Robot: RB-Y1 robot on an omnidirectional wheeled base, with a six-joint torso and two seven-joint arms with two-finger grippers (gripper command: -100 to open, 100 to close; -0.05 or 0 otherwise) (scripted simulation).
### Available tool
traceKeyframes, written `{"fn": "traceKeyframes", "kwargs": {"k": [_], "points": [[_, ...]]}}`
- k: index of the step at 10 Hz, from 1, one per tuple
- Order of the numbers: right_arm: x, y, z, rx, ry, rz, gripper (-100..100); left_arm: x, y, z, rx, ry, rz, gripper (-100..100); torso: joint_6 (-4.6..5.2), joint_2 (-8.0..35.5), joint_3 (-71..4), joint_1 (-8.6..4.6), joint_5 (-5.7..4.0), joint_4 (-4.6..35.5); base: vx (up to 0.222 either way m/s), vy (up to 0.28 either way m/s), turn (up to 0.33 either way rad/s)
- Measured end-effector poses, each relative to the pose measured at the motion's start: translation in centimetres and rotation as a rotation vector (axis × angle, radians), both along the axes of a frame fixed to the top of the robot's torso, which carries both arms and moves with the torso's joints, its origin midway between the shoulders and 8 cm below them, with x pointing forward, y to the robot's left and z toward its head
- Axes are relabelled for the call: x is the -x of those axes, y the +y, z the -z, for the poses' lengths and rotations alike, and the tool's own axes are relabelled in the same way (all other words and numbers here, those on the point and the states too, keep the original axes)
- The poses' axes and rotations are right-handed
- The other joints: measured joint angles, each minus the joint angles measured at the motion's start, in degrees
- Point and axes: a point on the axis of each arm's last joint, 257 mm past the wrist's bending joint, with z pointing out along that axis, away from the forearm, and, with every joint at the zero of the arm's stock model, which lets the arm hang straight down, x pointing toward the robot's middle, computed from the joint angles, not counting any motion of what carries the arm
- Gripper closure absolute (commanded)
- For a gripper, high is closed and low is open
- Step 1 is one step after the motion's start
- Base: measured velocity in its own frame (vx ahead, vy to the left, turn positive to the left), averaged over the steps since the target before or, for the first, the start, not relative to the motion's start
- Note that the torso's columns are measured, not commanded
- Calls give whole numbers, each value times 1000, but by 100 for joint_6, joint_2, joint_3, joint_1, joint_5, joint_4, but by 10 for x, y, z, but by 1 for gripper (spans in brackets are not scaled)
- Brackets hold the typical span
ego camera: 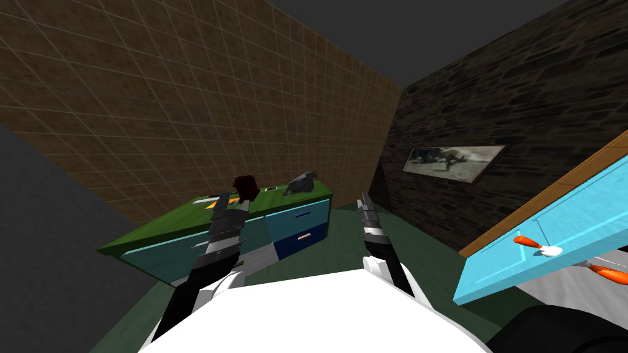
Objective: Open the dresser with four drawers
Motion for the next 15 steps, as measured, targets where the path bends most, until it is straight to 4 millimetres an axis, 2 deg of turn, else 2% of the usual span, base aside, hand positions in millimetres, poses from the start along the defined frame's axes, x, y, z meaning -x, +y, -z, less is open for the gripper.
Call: {"fn": "traceKeyframes", "kwargs": {"k": [2,9,10,12,15], "points": [[0,0,0,0,0,0,0,0,0,0,0,0,0,0,0,597,-1200,0,0,600,0,0,0],[0,0,0,0,0,0,0,0,0,0,0,0,0,0,0,3539,-7073,0,0,3537,0,0,0],[0,0,0,0,0,0,0,0,0,0,0,0,0,-100,0,3962,-7919,0,0,3960,16,-9,3],[0,0,0,0,0,0,0,-4,-4,6,-35,17,20,-100,0,4203,-8429,-4,-1,4204,26,-26,6],[0,0,0,0,0,0,0,-13,-8,22,-85,57,48,-100,0,4224,-8459,-4,-1,4227,43,-46,10]]}}
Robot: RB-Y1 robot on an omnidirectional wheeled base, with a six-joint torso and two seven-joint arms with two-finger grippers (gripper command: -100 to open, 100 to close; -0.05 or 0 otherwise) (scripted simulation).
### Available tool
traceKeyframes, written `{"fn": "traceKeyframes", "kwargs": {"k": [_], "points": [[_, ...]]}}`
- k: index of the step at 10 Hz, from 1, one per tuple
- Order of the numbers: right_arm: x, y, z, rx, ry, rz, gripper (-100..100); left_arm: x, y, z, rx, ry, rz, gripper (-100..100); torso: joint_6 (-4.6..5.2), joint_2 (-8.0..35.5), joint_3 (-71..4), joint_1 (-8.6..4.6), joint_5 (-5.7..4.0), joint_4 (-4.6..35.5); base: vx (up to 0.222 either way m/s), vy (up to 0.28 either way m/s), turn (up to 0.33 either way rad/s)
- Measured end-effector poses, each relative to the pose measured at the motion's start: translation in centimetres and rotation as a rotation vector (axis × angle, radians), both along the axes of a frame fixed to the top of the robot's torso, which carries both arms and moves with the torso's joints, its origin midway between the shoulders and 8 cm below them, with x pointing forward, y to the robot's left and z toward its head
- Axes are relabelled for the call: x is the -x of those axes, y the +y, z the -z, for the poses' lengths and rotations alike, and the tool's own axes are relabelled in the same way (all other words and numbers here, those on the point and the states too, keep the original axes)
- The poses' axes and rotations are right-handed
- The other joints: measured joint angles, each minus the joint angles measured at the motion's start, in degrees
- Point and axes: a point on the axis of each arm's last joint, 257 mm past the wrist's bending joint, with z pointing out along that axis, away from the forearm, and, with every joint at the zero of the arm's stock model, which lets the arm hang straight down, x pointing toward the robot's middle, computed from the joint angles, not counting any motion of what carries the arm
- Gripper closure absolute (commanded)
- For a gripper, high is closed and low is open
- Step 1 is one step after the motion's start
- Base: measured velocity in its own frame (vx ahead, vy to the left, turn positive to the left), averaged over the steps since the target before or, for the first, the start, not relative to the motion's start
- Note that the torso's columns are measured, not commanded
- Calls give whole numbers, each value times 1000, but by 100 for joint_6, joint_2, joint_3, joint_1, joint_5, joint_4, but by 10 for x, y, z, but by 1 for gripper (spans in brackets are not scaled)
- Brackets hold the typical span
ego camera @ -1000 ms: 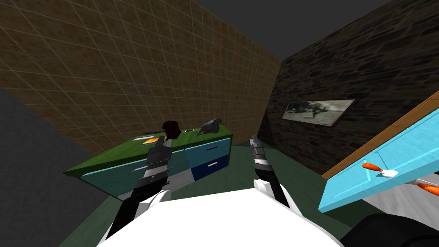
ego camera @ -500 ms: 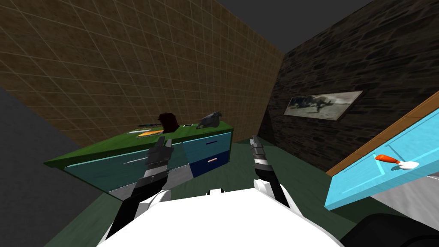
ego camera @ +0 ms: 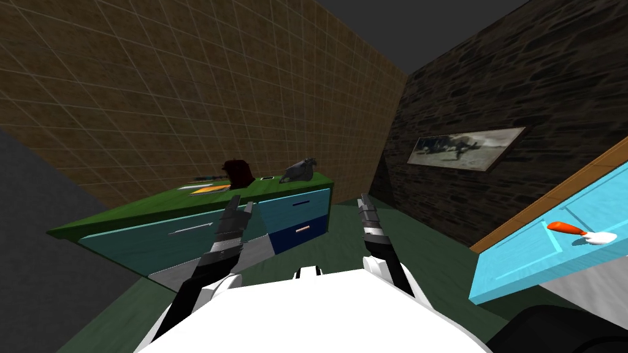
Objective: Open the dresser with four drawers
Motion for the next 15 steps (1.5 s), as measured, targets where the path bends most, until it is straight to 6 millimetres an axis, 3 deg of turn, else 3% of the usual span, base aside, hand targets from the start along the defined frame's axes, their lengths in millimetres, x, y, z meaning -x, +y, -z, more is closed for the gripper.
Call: {"fn": "traceKeyframes", "kwargs": {"k": [15], "points": [[0,0,0,0,0,0,0,-46,29,130,-52,237,-5,-100,0,5,3,2,0,2,62,-65,12]]}}
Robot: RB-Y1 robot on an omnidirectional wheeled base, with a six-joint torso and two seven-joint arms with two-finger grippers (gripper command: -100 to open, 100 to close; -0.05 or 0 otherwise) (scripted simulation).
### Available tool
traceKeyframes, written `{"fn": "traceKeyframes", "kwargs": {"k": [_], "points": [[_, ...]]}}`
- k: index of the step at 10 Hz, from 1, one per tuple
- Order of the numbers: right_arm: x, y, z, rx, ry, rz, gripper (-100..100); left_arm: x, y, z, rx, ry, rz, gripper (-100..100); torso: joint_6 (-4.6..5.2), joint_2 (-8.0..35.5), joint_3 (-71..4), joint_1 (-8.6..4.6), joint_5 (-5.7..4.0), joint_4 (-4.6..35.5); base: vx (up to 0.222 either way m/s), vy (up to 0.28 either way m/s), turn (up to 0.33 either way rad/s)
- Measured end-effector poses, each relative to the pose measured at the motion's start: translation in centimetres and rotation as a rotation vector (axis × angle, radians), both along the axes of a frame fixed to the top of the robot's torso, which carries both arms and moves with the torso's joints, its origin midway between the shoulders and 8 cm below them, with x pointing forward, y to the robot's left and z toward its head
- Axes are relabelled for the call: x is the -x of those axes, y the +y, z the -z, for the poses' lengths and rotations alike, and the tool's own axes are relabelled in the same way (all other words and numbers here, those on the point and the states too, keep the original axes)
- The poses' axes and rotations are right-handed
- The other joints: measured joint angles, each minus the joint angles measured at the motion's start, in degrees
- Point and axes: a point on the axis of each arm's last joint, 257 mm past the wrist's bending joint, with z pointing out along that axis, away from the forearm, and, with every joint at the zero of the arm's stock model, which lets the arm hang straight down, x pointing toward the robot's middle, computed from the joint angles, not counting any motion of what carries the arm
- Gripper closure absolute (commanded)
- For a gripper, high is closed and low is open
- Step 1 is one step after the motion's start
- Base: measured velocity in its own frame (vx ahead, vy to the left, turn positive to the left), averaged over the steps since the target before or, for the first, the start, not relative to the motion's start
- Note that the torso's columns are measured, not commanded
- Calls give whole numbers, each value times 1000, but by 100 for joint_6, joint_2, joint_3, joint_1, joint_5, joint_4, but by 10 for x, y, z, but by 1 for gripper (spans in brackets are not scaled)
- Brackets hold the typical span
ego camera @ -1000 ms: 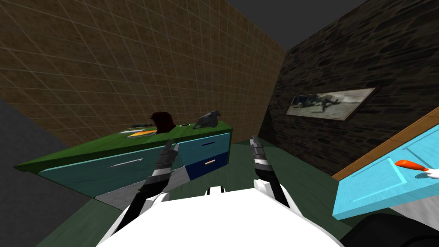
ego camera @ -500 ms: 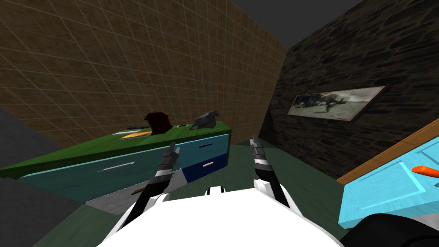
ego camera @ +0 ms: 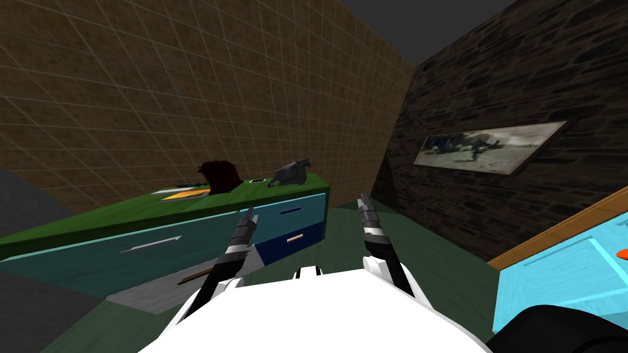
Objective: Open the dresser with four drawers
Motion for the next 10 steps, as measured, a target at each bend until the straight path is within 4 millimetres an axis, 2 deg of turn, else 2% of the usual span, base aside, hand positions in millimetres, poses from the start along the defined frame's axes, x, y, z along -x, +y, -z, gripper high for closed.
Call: {"fn": "traceKeyframes", "kwargs": {"k": [10], "points": [[0,0,0,0,0,0,0,-13,20,83,38,136,-45,-100,0,4,2,3,1,1,62,-67,13]]}}
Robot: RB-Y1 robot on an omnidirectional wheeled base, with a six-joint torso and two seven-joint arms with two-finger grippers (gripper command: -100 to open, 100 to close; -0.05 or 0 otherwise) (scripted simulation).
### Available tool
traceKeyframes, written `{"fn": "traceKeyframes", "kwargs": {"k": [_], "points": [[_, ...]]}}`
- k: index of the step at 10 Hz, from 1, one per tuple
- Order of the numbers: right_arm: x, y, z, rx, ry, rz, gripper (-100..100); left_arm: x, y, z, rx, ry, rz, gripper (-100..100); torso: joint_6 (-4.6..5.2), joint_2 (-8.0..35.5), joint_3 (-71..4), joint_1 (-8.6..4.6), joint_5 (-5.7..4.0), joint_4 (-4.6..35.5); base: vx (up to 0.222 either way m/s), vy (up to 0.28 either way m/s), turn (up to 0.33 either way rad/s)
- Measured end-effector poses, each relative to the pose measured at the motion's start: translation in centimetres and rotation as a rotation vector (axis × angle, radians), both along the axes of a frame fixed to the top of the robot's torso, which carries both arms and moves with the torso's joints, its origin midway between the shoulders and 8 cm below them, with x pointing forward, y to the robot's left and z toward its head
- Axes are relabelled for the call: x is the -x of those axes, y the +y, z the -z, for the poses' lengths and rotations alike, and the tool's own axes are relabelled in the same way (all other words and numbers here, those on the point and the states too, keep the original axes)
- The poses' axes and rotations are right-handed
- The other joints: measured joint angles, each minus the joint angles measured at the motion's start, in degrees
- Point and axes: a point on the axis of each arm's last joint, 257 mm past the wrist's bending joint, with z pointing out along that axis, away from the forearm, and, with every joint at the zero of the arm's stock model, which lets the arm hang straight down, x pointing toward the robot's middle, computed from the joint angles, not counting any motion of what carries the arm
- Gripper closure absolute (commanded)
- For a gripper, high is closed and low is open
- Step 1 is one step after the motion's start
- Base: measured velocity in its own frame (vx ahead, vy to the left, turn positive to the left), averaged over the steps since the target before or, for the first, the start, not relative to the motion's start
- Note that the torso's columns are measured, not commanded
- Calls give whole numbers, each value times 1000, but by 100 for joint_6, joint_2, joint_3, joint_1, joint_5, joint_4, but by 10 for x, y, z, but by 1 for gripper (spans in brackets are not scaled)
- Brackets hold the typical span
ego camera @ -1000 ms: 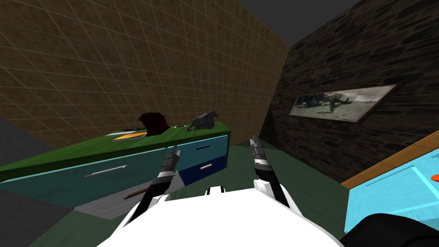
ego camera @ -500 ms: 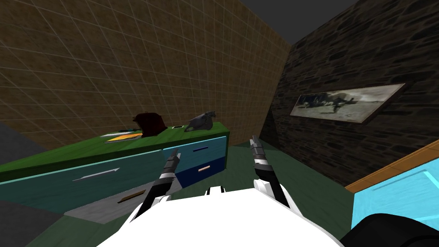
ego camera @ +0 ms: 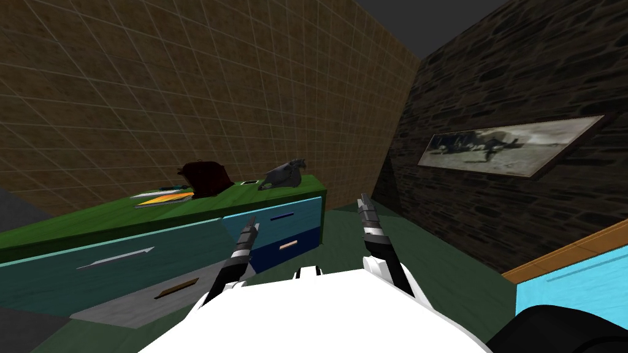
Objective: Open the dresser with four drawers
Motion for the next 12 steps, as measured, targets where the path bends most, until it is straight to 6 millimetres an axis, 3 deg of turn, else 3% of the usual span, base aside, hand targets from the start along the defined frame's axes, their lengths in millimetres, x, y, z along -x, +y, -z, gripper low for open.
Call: {"fn": "traceKeyframes", "kwargs": {"k": [6,12], "points": [[0,0,0,0,0,0,0,2,6,58,56,87,-36,-100,0,-2,-2,3,1,-1,64,-69,13],[0,0,0,0,0,0,0,2,-16,101,171,137,-70,-100,0,1,0,8,2,0,34,-41,6]]}}
